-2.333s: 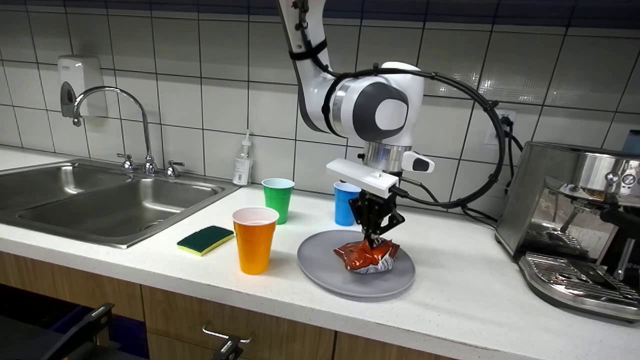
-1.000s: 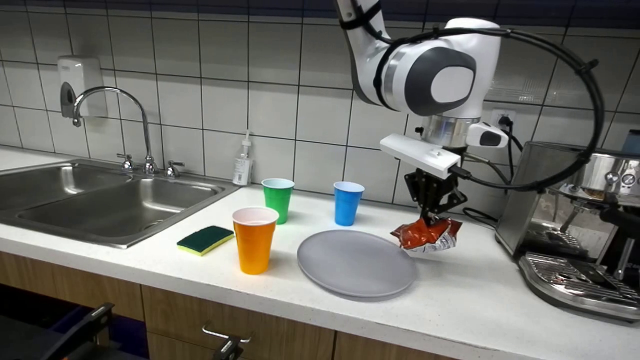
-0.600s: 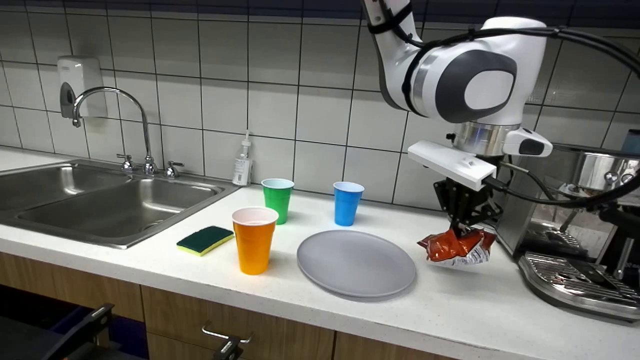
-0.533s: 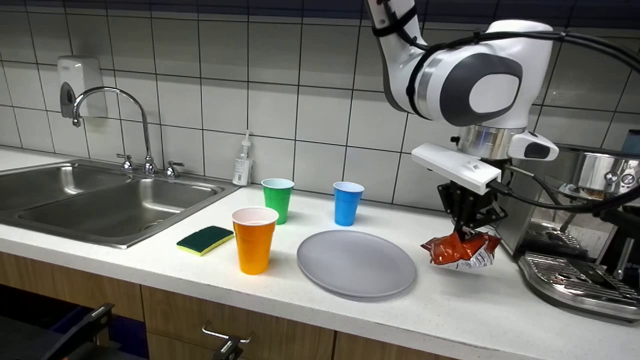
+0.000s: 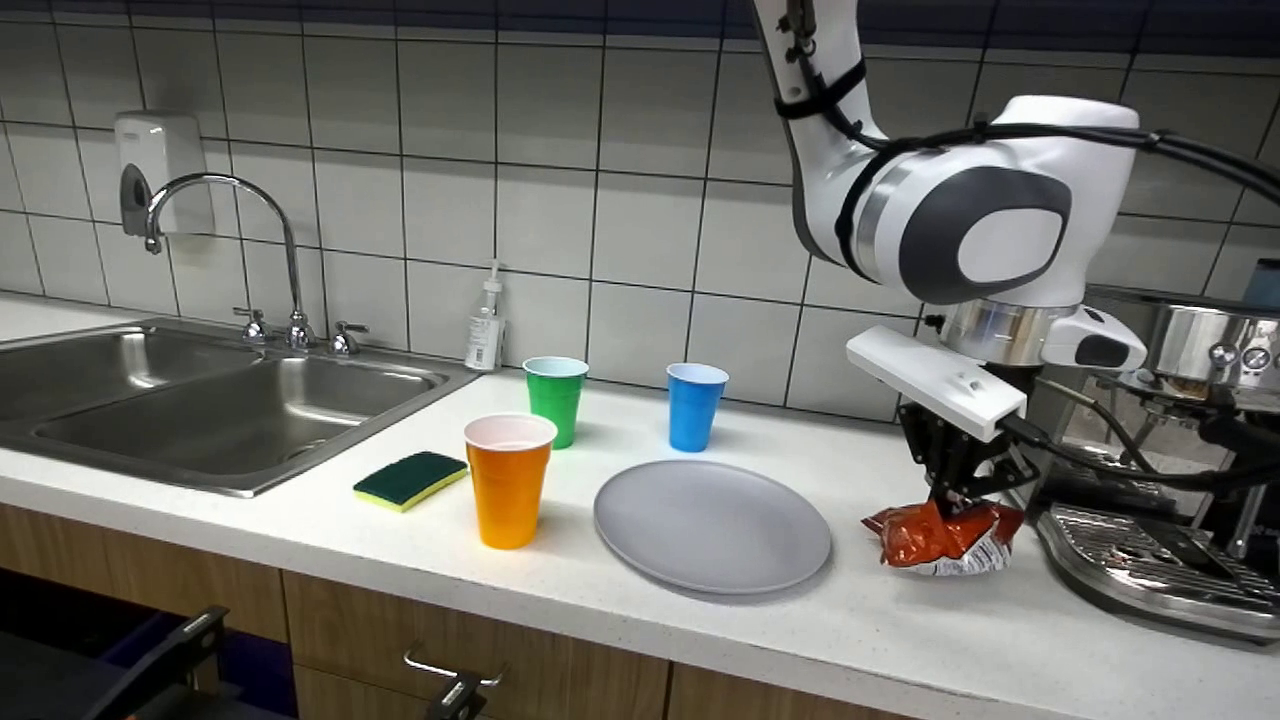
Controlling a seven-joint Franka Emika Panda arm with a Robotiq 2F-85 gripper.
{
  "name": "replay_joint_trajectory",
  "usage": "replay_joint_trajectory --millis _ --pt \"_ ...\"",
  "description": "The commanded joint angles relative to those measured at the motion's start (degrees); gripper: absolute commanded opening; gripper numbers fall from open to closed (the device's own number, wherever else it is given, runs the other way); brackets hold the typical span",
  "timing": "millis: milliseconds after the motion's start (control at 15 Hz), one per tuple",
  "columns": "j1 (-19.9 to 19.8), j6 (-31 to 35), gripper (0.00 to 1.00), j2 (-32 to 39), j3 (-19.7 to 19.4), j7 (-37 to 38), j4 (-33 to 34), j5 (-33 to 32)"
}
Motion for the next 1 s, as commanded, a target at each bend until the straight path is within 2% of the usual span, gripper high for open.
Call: replay_joint_trajectory --millis 0,67,133,200,467,800,933 --pt "-2.9 2.5 0.00 3.2 2.4 -1.8 3.0 1.0" --pt "-3.2 2.6 0.00 3.6 2.6 -1.5 3.3 0.8" --pt "-3.4 2.3 0.26 3.6 2.8 -1.4 3.4 0.4" --pt "-3.5 2.3 0.27 3.4 2.9 -1.2 3.2 0.1" --pt "-2.2 1.4 0.55 0.0 2.6 -1.3 1.1 -2.2" --pt "-0.2 0.7 0.94 -8.2 2.1 -1.4 -3.9 -3.6" --pt "1.0 -0.5 1.00 -11.7 1.5 -1.4 -6.1 -4.6"
